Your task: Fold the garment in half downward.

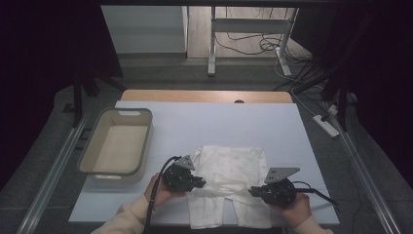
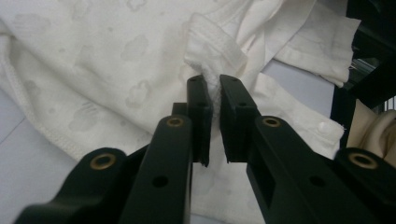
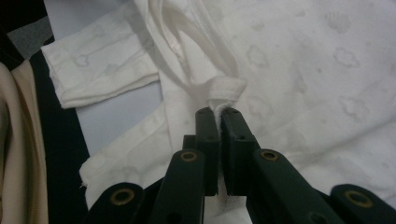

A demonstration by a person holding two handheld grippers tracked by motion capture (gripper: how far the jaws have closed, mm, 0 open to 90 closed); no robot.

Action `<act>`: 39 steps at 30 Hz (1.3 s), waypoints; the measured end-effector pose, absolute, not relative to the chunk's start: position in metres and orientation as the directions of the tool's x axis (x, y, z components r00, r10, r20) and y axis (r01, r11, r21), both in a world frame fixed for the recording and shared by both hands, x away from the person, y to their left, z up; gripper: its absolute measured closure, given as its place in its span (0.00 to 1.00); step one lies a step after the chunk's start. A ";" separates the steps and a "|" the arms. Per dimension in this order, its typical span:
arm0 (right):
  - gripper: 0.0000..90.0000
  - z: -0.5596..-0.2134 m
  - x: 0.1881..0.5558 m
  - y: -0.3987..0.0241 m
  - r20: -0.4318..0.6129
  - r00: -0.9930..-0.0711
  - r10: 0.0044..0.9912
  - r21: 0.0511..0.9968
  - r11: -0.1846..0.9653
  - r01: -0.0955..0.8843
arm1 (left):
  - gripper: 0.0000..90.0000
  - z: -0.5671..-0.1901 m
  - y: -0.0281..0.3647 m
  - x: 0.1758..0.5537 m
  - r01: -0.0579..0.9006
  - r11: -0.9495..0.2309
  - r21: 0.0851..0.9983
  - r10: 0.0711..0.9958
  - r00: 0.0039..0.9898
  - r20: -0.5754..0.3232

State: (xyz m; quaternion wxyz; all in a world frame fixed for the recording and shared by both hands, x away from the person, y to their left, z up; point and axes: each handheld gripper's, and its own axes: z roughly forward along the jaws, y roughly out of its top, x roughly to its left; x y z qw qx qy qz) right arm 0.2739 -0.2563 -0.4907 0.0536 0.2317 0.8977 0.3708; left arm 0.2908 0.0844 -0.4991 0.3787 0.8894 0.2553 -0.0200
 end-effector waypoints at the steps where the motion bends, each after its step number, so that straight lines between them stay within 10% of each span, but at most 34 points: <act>1: 0.95 -0.491 0.272 -0.257 0.077 -0.887 0.456 0.690 0.618 0.377 | 0.86 -0.499 0.085 0.290 0.472 -0.580 0.664 0.444 0.867 -0.229; 14: 0.67 -0.478 0.268 -0.268 0.069 -0.856 0.512 0.787 0.500 0.362 | 0.44 -0.485 0.098 0.294 0.496 -0.502 0.709 0.528 0.824 -0.202; 39: 0.58 -0.481 0.292 -0.207 0.061 -0.893 0.447 0.793 0.521 0.315 | 0.43 -0.481 0.097 0.343 0.554 -0.427 0.715 0.694 0.707 -0.133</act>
